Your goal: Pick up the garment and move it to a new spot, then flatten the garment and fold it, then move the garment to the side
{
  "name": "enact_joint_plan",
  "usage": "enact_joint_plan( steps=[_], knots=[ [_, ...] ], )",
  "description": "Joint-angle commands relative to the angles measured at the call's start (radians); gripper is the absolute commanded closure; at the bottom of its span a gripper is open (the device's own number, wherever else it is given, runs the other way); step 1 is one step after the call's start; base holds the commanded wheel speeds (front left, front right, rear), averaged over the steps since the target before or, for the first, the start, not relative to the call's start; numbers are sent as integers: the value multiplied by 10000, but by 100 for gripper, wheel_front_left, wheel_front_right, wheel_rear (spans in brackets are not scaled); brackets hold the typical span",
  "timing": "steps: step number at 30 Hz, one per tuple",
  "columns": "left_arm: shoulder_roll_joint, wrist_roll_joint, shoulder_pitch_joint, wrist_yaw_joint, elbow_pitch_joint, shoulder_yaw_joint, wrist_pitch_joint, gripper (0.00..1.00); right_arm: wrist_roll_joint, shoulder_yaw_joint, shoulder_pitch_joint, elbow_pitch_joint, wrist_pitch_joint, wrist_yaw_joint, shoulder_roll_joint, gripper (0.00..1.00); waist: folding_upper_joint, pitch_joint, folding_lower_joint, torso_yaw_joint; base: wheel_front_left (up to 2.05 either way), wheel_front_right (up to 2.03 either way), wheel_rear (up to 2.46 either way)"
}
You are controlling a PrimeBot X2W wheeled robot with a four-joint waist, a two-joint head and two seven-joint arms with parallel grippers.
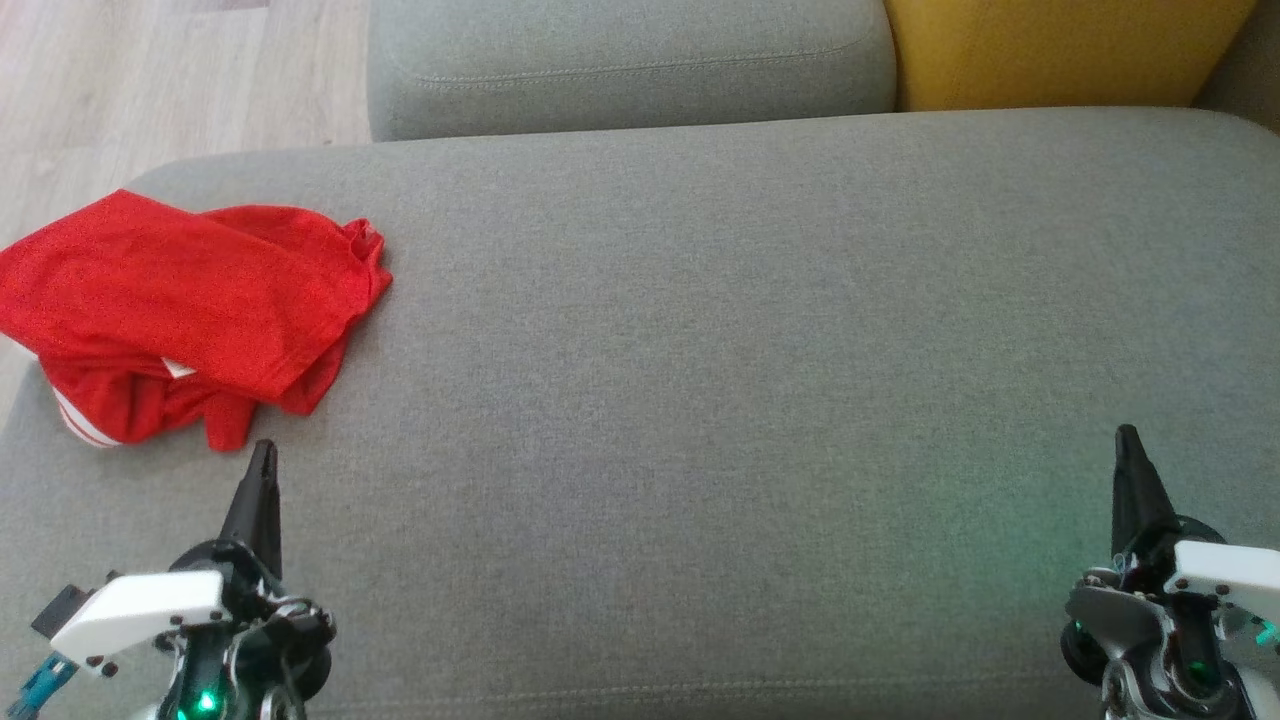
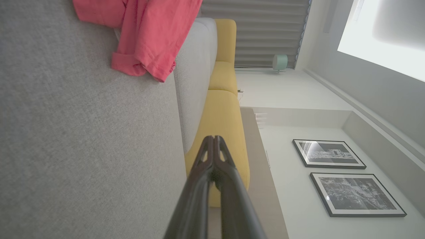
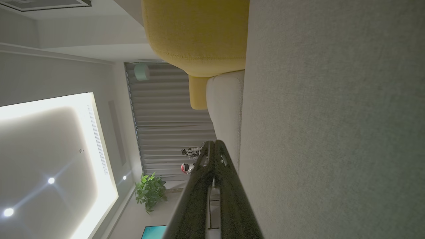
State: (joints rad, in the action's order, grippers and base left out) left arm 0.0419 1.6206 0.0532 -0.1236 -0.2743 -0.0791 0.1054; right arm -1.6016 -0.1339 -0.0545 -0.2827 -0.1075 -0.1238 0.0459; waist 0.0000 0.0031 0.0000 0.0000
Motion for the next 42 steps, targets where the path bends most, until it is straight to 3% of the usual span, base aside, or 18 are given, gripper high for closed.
enact_joint_plan(
  steps=[1,12,13,14,15,16,17,28,42],
  knots=[
    [83,-117,548,-71,294,-344,76,100,-74,206,-534,380,-54,-69,43,100,0,0,0,0,0,0,0],
    [83,-117,548,-71,294,-344,76,100,-74,206,-534,380,-54,-69,43,100,0,0,0,0,0,0,0],
    [0,-1,1,0,1,-1,-1,0,0,0,-1,1,1,0,0,0,0,0,0,0,0,0,0],
    [-4,2,-8,4,-60,7,-12,0,5,4,10,-66,5,0,-2,0,0,0,0,0,0,0,0],
    [-19,1,-61,8,-205,21,-19,100,5,14,70,-190,7,9,-11,100,0,1,0,0,0,0,0],
    [-38,0,-158,11,-364,27,-21,100,6,20,153,-355,10,9,-23,100,0,1,0,0,0,0,0],
    [-47,-9,-198,17,-418,29,-42,0,19,26,186,-402,28,9,-26,0,0,3,0,-1,0,0,0],
    [-34,-302,-90,8,-303,-91,-393,0,530,106,39,-252,384,1,-14,0,0,10,0,-16,0,0,0],
    [-20,-1229,181,-2,-33,-674,-801,0,2304,-49,-333,67,797,-7,-11,0,0,-3,0,-25,0,0,0]
  ],
)
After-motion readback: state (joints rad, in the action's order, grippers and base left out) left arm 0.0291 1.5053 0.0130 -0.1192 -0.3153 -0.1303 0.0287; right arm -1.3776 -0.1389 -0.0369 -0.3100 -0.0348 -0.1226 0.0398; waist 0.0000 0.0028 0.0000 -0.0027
